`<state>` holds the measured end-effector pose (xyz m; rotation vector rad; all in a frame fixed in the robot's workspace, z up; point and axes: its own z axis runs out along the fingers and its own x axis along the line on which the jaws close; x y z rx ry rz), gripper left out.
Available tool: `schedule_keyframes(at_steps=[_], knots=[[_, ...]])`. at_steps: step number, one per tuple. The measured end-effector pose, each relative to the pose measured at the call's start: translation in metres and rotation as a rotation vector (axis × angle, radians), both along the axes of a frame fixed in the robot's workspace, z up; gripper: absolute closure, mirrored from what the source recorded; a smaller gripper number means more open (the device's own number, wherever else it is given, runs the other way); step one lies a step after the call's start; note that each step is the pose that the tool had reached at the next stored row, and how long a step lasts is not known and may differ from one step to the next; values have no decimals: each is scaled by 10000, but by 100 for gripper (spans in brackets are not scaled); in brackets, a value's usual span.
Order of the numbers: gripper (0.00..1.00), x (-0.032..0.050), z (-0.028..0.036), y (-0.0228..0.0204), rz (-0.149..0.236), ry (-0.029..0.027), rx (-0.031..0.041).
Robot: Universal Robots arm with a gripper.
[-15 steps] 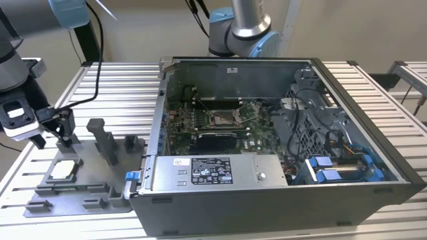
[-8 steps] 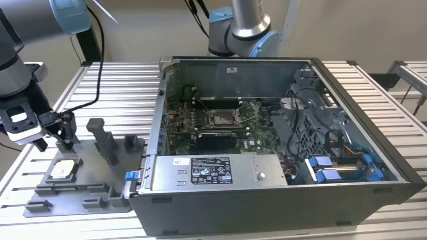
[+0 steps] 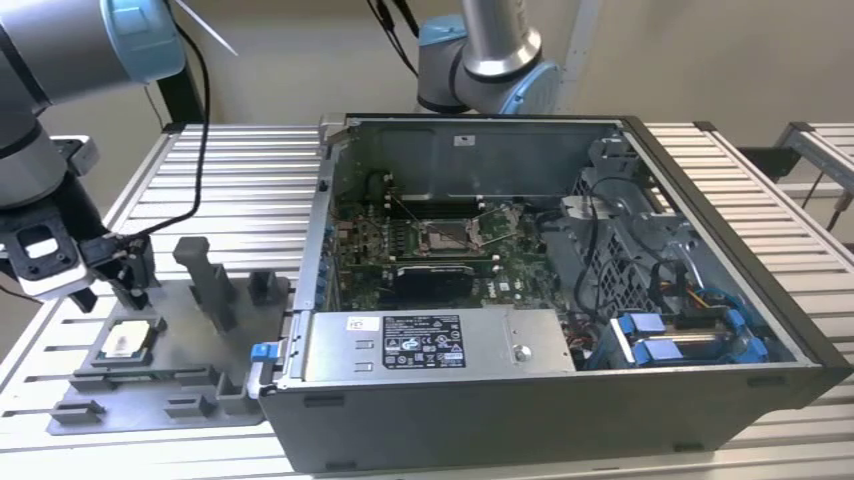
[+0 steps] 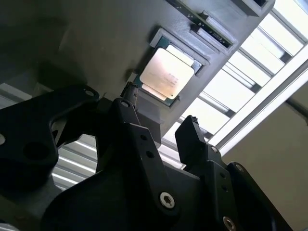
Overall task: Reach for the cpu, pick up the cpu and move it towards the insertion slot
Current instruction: 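Pick up the cpu and move it towards the insertion slot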
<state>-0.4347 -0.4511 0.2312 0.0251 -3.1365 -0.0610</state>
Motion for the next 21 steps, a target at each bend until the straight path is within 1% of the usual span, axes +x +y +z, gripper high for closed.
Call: schedule_keyframes(at_steps=[3,11,15,21], knots=[[0,0,-36,-20,-1,7,0],[0,0,-112,-89,-1,13,1],[0,-1,-148,-101,-2,19,0],[0,-3,-200,-103,-11,22,0]])
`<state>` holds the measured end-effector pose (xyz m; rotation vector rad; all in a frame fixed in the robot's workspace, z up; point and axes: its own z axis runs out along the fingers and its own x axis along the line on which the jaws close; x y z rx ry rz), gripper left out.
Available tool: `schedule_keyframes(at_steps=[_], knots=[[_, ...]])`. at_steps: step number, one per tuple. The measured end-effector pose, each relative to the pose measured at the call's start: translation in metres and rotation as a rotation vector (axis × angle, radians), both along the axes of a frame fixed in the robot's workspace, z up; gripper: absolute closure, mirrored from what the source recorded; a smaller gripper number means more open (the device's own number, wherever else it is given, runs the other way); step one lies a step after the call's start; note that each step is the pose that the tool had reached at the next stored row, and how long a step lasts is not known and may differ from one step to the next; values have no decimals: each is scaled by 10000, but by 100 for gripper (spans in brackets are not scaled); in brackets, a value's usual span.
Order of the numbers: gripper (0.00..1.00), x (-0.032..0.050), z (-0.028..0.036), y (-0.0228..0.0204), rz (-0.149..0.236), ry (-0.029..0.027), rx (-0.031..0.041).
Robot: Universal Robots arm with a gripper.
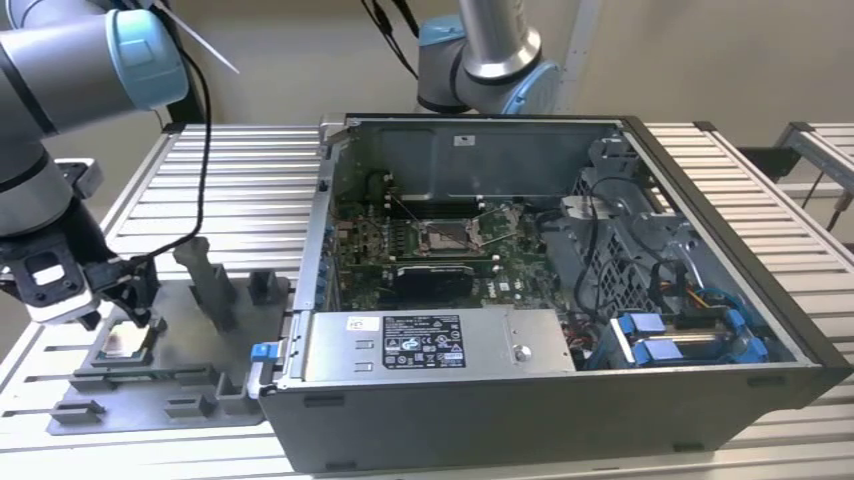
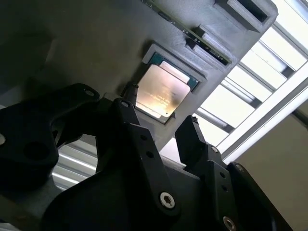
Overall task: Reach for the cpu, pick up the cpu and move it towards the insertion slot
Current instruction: 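Pick up the cpu and move it towards the insertion slot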
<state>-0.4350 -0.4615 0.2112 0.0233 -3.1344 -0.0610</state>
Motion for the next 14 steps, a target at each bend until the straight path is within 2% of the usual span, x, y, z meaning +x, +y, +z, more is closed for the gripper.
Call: schedule_keyframes(at_steps=[14], knots=[[0,-3,-123,-17,-21,0,0]])
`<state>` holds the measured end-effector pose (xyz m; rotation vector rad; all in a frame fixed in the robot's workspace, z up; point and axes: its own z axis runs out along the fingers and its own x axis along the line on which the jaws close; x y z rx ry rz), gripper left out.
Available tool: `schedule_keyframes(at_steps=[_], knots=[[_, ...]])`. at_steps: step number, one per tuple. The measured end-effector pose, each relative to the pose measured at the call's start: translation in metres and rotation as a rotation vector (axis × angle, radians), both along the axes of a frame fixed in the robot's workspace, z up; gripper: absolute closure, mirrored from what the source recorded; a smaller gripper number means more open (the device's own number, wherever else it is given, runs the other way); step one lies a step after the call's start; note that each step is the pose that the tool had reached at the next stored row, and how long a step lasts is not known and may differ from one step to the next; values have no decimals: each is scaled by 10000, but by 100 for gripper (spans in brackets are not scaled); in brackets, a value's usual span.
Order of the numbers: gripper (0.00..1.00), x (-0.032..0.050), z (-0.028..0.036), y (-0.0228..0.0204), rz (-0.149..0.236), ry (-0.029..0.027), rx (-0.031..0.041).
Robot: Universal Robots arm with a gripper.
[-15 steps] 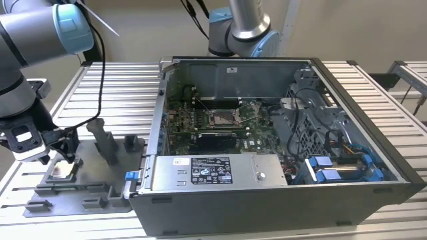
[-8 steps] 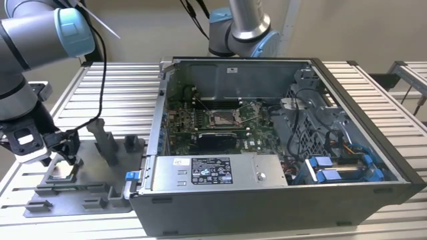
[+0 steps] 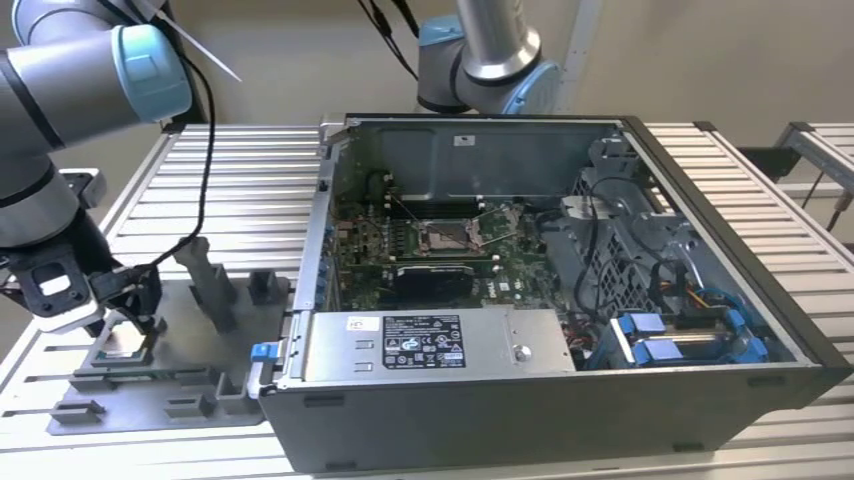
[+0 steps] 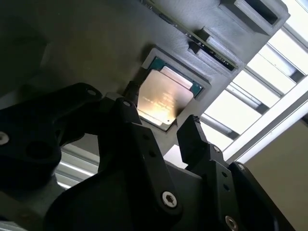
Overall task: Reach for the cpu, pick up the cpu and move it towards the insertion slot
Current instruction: 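Pick up the cpu and move it towards the insertion slot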
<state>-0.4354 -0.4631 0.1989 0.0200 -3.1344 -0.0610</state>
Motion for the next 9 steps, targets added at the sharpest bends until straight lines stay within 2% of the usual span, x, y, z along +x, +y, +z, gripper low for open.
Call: schedule_keyframes(at_steps=[9], knots=[[0,0,-83,-14,0,0,0]])
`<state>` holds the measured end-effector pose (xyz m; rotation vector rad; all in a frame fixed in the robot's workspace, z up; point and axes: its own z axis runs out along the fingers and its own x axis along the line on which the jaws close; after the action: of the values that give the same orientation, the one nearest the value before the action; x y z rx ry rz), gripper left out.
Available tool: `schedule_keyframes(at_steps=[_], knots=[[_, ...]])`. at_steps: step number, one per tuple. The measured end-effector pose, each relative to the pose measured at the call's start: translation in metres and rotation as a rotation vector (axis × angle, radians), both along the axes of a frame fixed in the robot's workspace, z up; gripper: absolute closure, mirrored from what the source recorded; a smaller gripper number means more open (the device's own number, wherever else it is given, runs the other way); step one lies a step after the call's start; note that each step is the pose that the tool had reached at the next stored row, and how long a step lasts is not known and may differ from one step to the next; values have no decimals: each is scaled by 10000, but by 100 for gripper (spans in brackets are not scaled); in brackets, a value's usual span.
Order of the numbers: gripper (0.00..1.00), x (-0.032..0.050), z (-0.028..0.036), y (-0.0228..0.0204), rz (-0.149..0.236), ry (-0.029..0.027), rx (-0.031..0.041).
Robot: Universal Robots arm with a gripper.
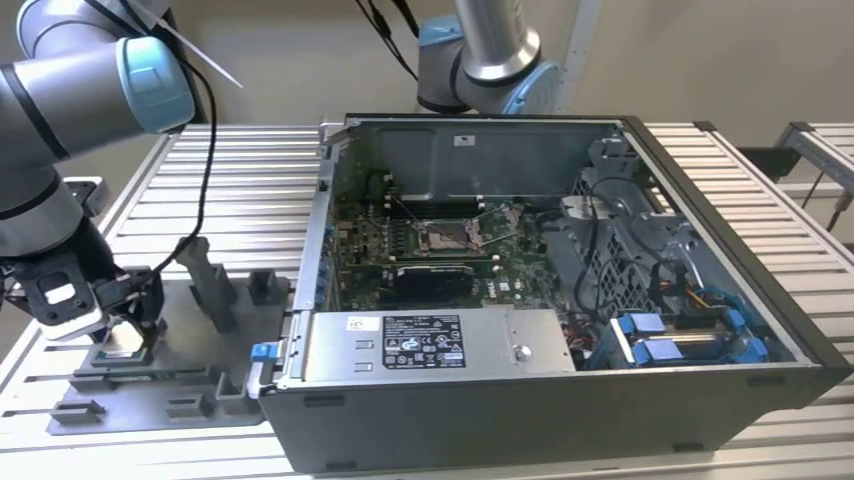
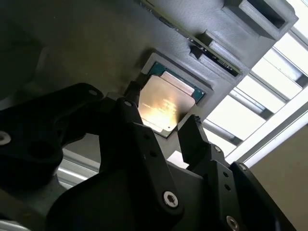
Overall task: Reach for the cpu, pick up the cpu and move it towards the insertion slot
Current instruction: 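Pick up the cpu and move it towards the insertion slot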
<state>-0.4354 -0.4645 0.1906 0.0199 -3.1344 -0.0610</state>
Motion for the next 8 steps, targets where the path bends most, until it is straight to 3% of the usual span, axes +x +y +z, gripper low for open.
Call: schedule_keyframes(at_steps=[8], knots=[[0,0,-44,-2,1,1,-1]])
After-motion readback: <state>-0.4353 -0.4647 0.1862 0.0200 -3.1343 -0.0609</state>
